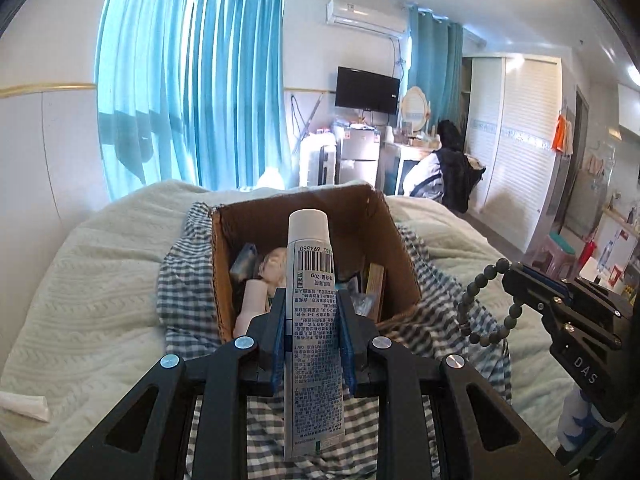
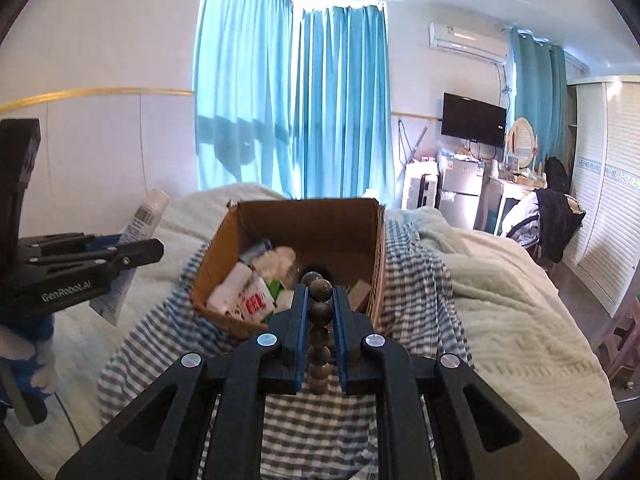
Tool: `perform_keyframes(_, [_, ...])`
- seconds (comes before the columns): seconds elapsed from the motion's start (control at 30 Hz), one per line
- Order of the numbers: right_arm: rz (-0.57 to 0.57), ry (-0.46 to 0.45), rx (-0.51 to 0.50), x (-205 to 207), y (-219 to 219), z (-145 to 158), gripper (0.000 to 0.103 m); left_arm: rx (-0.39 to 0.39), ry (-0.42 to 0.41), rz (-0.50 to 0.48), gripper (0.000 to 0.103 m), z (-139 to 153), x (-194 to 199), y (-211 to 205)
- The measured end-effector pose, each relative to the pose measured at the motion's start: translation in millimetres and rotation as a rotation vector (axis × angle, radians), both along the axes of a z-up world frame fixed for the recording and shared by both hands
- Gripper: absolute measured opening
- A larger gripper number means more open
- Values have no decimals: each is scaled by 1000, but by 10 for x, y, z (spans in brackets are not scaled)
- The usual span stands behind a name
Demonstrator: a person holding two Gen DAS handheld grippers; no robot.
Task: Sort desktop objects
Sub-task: 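Carry the tube in the left tool while the right carries the bracelet over the box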
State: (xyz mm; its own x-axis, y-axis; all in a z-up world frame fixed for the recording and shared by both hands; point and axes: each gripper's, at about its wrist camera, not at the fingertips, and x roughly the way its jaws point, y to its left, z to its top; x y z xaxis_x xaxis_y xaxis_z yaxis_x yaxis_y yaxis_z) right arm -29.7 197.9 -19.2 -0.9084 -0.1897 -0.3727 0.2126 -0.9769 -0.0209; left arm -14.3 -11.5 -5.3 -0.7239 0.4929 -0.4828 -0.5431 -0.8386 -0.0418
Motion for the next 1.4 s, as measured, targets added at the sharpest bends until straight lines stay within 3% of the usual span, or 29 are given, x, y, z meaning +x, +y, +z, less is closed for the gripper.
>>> perform_keyframes(0.23, [17, 71, -28, -45, -57, 262, 11, 14, 55, 15, 23, 124, -95, 10])
perform_keyframes(0.67, [50, 138, -51, -276, -270, 579, 11, 50, 83, 30, 23, 243, -282, 25])
perform_keyframes(1.03, [58, 132, -60, -584, -381, 562, 11, 86, 87, 56, 23, 237, -574, 39])
perform_keyframes(1.4, [44, 124, -68, -1071, -328, 459, 11, 98, 60, 53, 23, 178, -1017, 319])
